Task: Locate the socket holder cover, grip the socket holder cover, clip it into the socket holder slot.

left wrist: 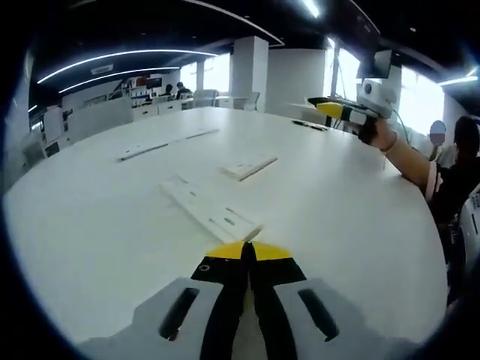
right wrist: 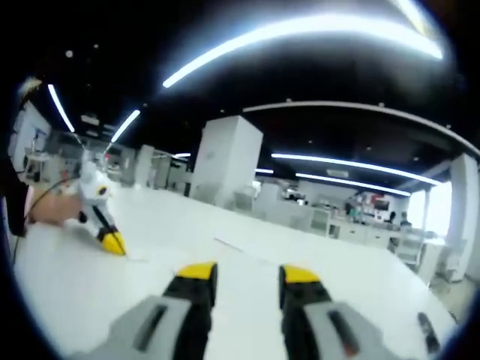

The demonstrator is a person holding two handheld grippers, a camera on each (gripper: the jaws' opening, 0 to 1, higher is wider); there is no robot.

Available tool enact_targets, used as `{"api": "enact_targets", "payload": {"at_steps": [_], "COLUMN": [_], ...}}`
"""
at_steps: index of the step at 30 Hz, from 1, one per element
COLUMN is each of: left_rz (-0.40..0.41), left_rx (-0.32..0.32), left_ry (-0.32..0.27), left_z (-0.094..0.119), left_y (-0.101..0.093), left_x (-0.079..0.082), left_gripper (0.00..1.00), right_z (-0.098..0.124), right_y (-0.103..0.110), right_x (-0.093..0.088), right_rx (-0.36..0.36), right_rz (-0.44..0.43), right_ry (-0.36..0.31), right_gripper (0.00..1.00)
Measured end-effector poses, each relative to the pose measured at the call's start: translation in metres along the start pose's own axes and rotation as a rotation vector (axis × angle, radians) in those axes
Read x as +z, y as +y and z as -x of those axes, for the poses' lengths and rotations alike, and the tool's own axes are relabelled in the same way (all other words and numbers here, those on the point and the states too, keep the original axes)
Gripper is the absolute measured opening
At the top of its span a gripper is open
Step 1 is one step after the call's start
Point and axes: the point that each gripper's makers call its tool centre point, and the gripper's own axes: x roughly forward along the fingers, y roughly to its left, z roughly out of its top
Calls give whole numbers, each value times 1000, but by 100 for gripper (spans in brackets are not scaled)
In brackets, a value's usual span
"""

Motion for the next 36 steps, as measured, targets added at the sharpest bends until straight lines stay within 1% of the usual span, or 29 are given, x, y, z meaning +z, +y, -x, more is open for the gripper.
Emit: {"api": "enact_targets", "payload": {"at_steps": [18,29,36], "left_rz": [-1,1,-2], "left_rx": [24,29,29], "left_ry": [-14,-18,-6], "left_z": [-2,-2,-2], "left_y": [9,9,10], "left_x": [3,2,2], "left_gripper": [3,3,3], "right_z": [-1,-2,-4], "right_y": [2,4,6], "right_x": [-3,-5,-8], "right_rx": [3,9,11], "right_rz": [12,22,28], "right_ry": [14,25,36], "right_gripper": [35,35,35]}}
